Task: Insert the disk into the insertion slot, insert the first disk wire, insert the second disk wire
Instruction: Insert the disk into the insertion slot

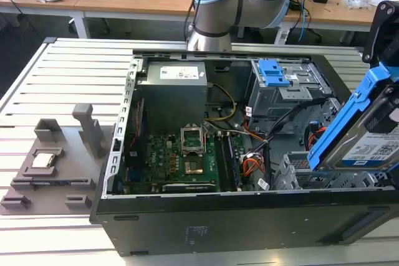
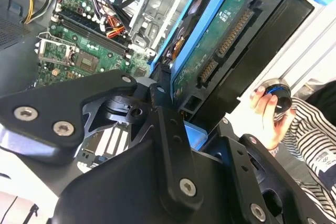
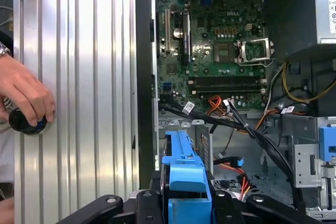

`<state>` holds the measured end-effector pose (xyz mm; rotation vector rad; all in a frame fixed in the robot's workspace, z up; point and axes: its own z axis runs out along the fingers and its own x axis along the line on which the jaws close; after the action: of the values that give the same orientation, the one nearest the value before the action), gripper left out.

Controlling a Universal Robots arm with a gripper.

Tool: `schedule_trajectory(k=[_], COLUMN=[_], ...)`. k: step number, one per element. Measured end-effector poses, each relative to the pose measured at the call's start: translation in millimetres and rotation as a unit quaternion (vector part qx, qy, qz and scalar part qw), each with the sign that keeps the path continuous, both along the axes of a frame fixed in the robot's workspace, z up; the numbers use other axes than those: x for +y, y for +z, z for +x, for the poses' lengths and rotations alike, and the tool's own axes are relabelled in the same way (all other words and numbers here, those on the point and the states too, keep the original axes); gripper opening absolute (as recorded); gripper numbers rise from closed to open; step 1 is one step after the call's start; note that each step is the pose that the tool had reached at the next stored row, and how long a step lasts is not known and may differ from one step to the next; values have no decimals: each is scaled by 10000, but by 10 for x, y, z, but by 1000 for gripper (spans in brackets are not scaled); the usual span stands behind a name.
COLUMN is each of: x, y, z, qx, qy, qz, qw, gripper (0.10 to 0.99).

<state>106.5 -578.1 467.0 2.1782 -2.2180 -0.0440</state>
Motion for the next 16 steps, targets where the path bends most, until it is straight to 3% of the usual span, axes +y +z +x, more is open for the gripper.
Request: schedule_trajectory(k=[16], x=[1], y=[-149], z=[29], qx=[10], qy=[0], qz=[0], qw=[10000], gripper=[365])
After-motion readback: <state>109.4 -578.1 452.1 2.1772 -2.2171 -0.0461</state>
